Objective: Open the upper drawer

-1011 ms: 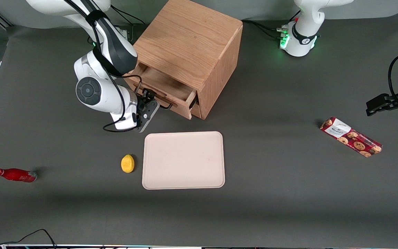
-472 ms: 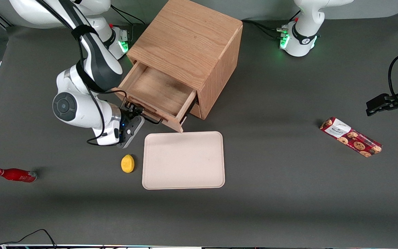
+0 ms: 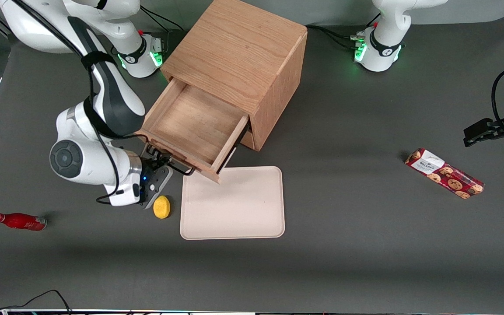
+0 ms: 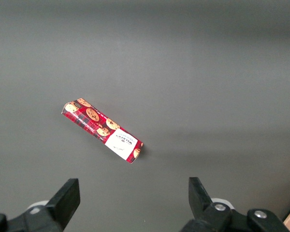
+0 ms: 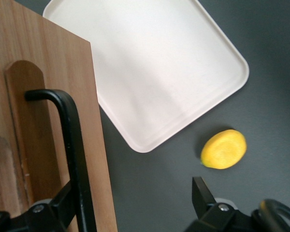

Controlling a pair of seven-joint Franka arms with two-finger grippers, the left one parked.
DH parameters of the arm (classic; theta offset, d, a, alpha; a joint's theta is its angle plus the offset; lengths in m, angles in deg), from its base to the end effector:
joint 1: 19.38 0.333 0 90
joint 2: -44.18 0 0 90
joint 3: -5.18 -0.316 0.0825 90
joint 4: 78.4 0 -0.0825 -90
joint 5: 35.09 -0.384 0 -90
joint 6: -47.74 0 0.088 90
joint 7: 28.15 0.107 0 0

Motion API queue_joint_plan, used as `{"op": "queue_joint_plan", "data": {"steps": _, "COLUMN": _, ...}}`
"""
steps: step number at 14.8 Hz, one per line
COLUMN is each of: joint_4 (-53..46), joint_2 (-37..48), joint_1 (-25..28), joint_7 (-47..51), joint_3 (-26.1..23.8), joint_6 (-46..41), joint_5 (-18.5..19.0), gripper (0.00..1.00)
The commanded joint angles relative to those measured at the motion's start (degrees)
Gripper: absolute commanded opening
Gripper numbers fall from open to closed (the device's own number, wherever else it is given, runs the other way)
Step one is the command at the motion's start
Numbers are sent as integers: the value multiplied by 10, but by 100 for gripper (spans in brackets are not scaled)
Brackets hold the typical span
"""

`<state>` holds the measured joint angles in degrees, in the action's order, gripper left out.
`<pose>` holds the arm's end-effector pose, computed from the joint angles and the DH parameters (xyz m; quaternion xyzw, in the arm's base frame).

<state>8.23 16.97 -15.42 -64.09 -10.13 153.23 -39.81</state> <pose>0.6417 0.2040 0.3883 -0.8906 -0.4390 0.0496 0.1084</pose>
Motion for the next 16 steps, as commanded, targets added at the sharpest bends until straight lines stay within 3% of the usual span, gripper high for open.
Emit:
{"op": "queue_joint_plan", "data": {"steps": 1, "joint_4": -54, "joint_2": -29, "joint_1": 3, "joint_7": -34, "joint_3": 16, "joint_6": -22, "joint_5": 12, "gripper": 100}}
{"op": "queue_joint_plan", "data": {"steps": 7, "joint_4": -89, "joint_2": -33, "joint_1": 10, "joint_7": -31, "joint_3": 25, "joint_6": -61, "joint_5": 9, "gripper": 100}}
{"op": "queue_joint_plan", "data": {"steps": 11, "joint_4": -149, "joint_2": -12, "joint_1": 9, "joint_7": 8, "joint_3": 25, "joint_6": -141, "joint_5": 12, "gripper": 100}}
{"op": "queue_joint_plan", "data": {"steps": 16, "joint_4": -157, "joint_2": 97, "joint_1": 5, "joint_7": 48, "joint_3": 33, "joint_6": -201, "joint_5": 45, "gripper": 100}}
